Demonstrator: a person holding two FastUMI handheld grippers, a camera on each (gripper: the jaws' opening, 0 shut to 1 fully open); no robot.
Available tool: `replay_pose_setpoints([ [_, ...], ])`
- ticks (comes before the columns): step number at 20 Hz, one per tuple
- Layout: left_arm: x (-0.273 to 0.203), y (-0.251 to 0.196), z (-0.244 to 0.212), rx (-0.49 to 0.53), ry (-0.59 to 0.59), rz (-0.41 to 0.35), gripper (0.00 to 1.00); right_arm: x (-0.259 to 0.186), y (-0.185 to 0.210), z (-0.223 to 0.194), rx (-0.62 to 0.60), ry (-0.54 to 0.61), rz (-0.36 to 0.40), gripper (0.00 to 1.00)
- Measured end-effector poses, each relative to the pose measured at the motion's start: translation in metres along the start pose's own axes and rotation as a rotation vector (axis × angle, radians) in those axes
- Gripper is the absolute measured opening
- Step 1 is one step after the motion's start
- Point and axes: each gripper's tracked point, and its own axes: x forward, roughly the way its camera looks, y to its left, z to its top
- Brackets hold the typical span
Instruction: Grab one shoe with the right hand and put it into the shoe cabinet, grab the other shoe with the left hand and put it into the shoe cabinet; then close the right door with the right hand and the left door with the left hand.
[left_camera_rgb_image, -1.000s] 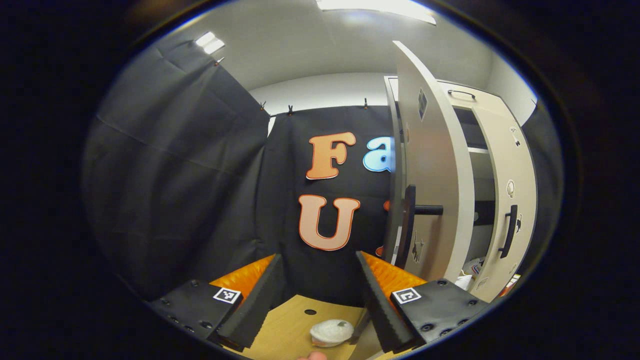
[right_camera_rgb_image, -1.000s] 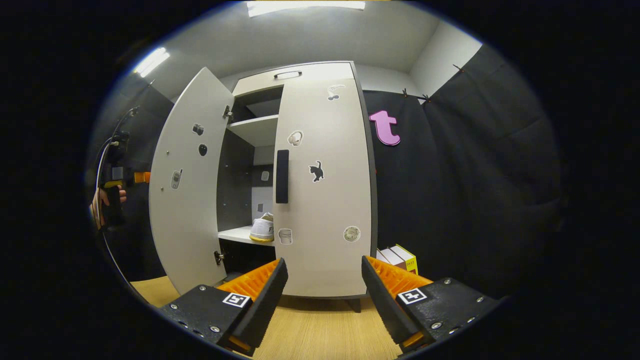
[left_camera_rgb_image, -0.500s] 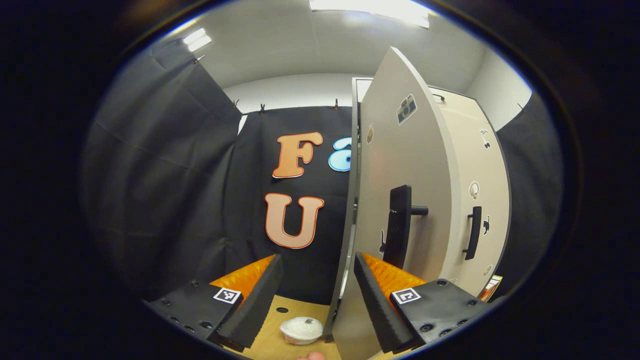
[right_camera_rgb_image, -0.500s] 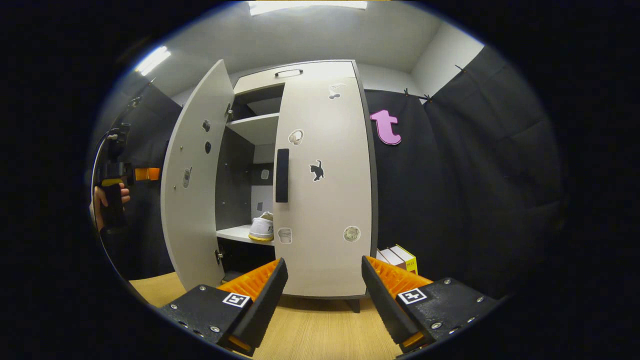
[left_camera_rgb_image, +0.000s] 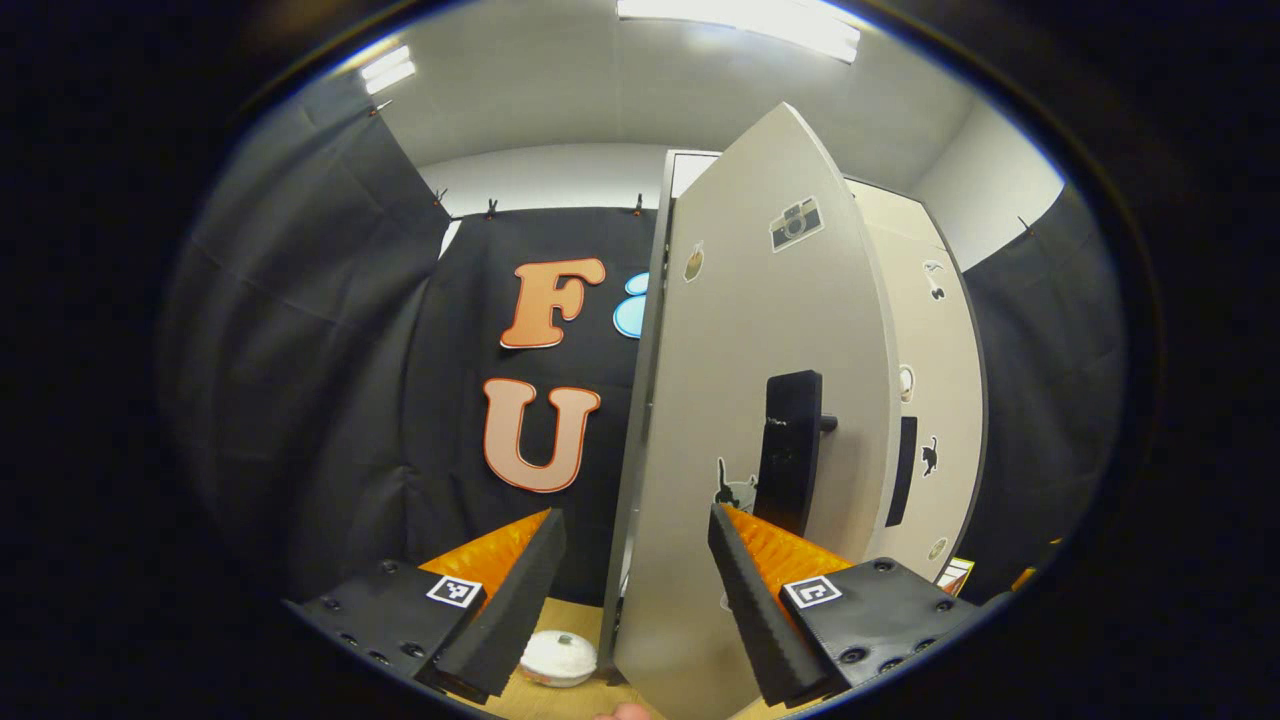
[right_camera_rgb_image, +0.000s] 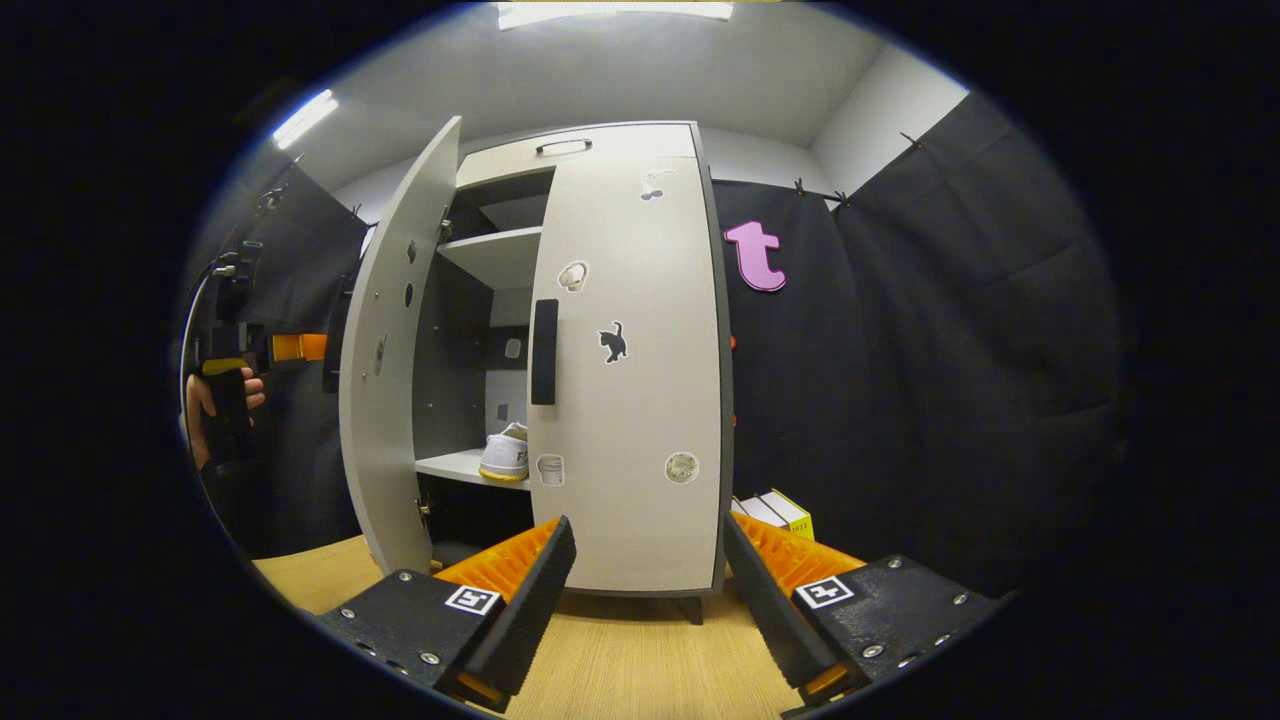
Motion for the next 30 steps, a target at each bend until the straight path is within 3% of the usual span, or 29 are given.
replay_pose_setpoints([
  [3,0.006,-0.025,-0.002,-0.018,-0.004,-0.054,0.89,0.000,-0.003,0.001,-0.001,-0.003,-0.008,0.92],
  [11,0.032,-0.110,-0.013,-0.031,0.011,-0.231,0.93,-0.010,-0.025,-0.005,0.006,0.012,-0.056,0.92],
  [15,0.047,-0.126,-0.016,-0.008,0.007,-0.226,0.92,-0.017,-0.039,-0.004,0.017,0.015,-0.087,0.92],
  [21,0.075,-0.142,-0.028,-0.064,0.041,-0.237,0.95,-0.027,-0.061,-0.004,0.023,0.013,-0.134,0.92],
  [22,0.080,-0.145,-0.031,-0.063,0.043,-0.237,0.92,-0.028,-0.065,-0.003,0.024,0.013,-0.139,0.92],
  [23,0.085,-0.148,-0.032,-0.063,0.046,-0.237,0.95,-0.028,-0.067,-0.004,0.024,0.015,-0.146,0.92],
  [24,0.088,-0.150,-0.034,-0.061,0.051,-0.240,0.92,-0.029,-0.069,-0.005,0.026,0.018,-0.149,0.92],
  [25,0.093,-0.151,-0.035,-0.057,0.050,-0.241,0.99,-0.030,-0.070,-0.006,0.027,0.019,-0.152,0.92],
  [29,0.099,-0.154,-0.035,-0.051,0.044,-0.246,0.92,-0.029,-0.071,-0.007,0.025,0.027,-0.148,0.92],
  [30,0.102,-0.156,-0.037,-0.054,0.047,-0.247,0.96,-0.029,-0.071,-0.006,0.023,0.027,-0.147,0.92],
])
